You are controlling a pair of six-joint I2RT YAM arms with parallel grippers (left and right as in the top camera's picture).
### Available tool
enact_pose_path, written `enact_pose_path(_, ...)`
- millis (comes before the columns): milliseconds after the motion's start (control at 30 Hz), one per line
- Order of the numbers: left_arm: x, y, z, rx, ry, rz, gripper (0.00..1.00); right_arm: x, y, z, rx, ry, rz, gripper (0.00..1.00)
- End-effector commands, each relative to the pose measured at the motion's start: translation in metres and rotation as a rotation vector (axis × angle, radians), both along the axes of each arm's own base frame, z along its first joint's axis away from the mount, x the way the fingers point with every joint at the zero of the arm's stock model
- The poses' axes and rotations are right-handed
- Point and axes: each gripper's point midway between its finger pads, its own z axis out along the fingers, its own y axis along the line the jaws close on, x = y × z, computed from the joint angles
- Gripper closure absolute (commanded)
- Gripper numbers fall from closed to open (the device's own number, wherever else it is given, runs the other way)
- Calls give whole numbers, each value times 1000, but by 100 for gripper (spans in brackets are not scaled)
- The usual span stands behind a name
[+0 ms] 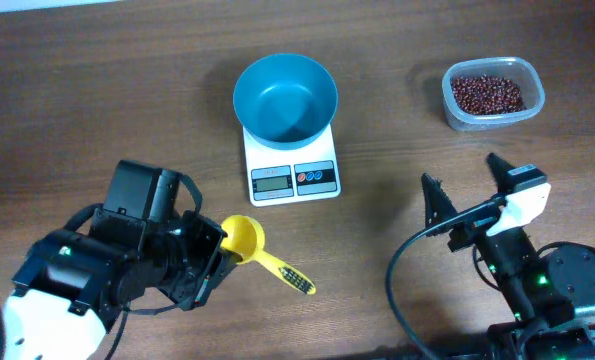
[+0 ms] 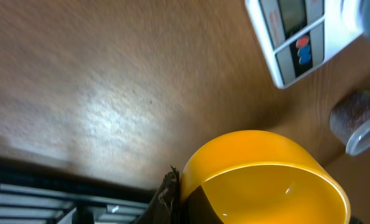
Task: Scoop item into bowl and weigh 50g on scale
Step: 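Lift the scoop with the left gripper and bring the right gripper to its handle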
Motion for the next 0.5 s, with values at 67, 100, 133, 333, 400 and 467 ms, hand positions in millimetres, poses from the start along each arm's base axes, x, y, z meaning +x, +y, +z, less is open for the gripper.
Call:
enact_pose_path(67,13,13,-2,42,14,195,100,-68,99,2,695,455,642,2)
enact_pose_path(100,15,14,-2,46,10,204,100,-91,113,3,771,591,765,1)
enact_pose_path(133,15,14,-2,51,6,206,100,-108,120,4,814,696,850,1)
enact_pose_path(333,21,20,-3,50,36,345,100,-94,114,4,748,584,792,1)
enact_pose_path(400,19,11,-1,-2,79,394,100,-93,114,4,747,579,784,1)
enact_pose_path(467,25,-10,7,-51,29,349,100,-91,113,3,753,578,773,2)
